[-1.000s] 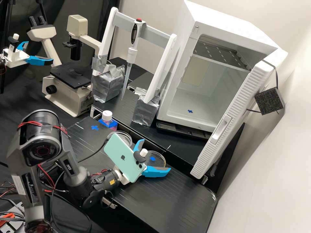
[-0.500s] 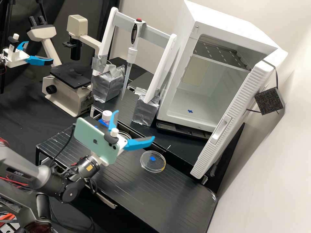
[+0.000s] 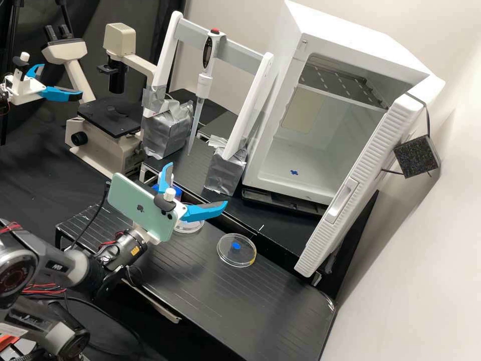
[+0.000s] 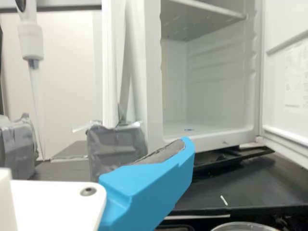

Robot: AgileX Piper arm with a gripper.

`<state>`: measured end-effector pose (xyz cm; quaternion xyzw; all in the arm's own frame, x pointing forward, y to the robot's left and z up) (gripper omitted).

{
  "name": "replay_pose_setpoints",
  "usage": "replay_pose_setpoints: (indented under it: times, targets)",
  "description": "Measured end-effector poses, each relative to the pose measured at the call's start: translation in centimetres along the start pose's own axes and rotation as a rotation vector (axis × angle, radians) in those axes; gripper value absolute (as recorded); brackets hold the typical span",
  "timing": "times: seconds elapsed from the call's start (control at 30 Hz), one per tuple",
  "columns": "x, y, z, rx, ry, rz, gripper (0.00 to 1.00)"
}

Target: Open the lid

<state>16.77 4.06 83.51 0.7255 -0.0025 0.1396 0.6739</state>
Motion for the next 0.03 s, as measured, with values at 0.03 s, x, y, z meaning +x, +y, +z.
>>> replay_pose_setpoints:
  times: [0.03]
  targets:
    - [0.03,-0.05,0.10,0.001,-0.006,-0.002,1.00]
